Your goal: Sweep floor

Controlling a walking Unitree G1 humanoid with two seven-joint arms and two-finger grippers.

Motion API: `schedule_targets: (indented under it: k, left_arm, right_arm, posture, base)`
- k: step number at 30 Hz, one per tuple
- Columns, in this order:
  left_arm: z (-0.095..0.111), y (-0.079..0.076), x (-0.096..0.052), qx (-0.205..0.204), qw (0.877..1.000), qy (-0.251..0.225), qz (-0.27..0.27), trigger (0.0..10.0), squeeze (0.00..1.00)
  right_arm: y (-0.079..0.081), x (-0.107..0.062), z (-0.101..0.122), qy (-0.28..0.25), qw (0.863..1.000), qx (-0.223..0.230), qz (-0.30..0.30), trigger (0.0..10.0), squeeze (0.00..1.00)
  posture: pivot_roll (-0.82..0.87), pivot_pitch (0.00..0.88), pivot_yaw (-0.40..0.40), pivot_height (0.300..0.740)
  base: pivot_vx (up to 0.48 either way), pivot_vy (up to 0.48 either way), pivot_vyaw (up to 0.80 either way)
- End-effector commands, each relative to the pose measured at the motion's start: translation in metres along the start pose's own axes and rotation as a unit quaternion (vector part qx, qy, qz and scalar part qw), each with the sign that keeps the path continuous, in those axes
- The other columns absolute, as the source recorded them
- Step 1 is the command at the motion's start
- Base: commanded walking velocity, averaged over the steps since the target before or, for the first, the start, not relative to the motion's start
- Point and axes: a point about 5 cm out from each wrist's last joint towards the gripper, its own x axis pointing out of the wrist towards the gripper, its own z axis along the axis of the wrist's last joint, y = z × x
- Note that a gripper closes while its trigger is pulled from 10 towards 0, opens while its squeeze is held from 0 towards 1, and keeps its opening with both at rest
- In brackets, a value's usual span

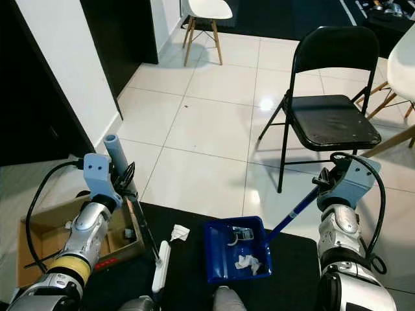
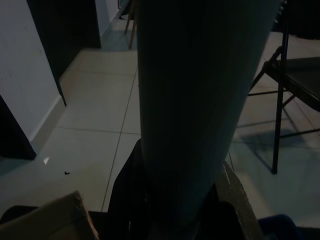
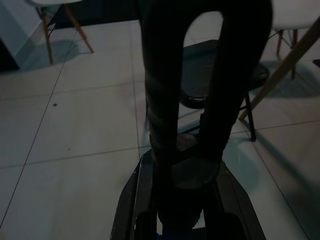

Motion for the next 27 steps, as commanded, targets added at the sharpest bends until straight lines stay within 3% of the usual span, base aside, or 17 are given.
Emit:
schedule_targets:
  k: [1,7,20,27]
  left_arm:
    - [0.011,-0.005,0.007,0.003,1.000,-0.030,-0.003,10.0,0.00]
    - [0.028,-0.009,0.014,-0.004,0.998,-0.070,-0.010,10.0,0.00]
    - [0.050,-0.007,0.021,0.049,0.993,-0.109,-0.025,10.0,0.00]
    - [0.066,-0.001,0.025,0.064,0.989,-0.135,-0.017,10.0,0.00]
  right_arm:
    - [-0.005,0.004,0.010,-0.011,1.000,-0.004,-0.008,10.0,0.00]
    - [-0.006,0.008,0.016,-0.013,1.000,-0.005,-0.016,10.0,0.00]
    - [-0.011,0.021,0.046,-0.036,0.998,0.022,-0.042,10.0,0.00]
    - [-0.005,0.024,0.051,-0.040,0.998,0.025,-0.030,10.0,0.00]
  posture:
    - [-0.03,0.129,0.003,0.740]
    - [-0.02,0.154,0.003,0.740]
    - [0.01,0.279,0.005,0.740]
    - [0.03,0.316,0.009,0.740]
  base:
    - [0.000,0.000,0.00]
    - [0.000,0.000,0.00]
    - [0.000,0.000,0.00]
    - [0.000,0.000,0.00]
